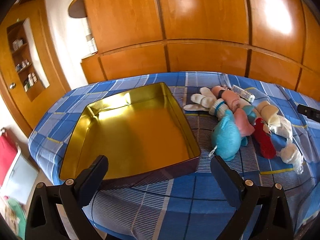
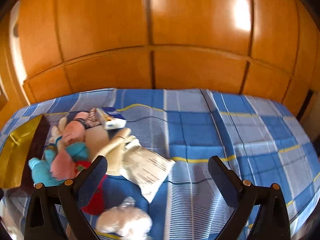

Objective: Organize soft objects
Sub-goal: 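Move the left tool toward the blue plush with pink hood, then grasp the blue plush with pink hood with the left gripper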

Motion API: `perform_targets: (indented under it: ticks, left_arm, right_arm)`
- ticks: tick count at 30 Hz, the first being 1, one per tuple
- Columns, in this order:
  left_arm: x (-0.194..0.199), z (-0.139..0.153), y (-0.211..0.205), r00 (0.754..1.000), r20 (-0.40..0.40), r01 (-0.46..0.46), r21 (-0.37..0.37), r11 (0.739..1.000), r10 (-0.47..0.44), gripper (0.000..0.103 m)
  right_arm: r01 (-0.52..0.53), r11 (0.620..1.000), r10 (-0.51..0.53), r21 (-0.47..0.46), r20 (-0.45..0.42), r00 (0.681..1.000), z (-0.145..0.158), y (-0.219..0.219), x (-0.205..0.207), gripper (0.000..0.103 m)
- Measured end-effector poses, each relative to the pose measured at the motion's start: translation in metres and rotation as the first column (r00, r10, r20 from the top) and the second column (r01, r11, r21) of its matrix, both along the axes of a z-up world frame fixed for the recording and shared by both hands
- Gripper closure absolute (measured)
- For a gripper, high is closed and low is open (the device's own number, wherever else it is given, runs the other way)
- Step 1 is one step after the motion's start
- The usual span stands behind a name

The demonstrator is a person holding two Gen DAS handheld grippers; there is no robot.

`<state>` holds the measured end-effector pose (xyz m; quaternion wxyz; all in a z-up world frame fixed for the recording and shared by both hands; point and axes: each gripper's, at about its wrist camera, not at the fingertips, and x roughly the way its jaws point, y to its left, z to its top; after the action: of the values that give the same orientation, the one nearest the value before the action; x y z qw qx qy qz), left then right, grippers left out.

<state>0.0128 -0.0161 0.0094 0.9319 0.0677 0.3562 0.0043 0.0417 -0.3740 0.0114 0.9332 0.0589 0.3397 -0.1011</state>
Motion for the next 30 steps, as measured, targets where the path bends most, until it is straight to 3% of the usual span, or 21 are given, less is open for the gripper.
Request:
perform_targets:
  ticks: [12, 18, 23, 30]
  left_arm:
    - [0.012, 0.002, -0.04, 0.984, -0.051, 0.172, -0.013, 0.985, -0.173, 0.0]
    - [0.022, -0.002, -0.063, 0.955, -0.119, 0.266, -0.063, 0.962, -0.272, 0.0]
    - [0.031, 0.004, -0.079, 0.92, -0.127, 0.352, -0.142, 0.925, -0.37, 0.001]
    - [0.059, 0.008, -0.09, 0.893, -0.178, 0.373, -0.217, 0.902, -0.413, 0.002]
  right_arm:
    - [0.063, 0.989, -0.066, 0.13, 0.019, 0.998, 0.001, -0.028, -0.004, 0.0]
    - [0.088, 0.983, -0.094, 0.161, 0.031, 0.995, 0.004, -0.036, -0.007, 0.0]
    - [0.096, 0.98, -0.104, 0.175, 0.035, 0.994, 0.005, -0.04, -0.008, 0.0]
    - [0.085, 0.978, -0.094, 0.191, 0.038, 0.995, 0.006, -0.039, -0.008, 0.0]
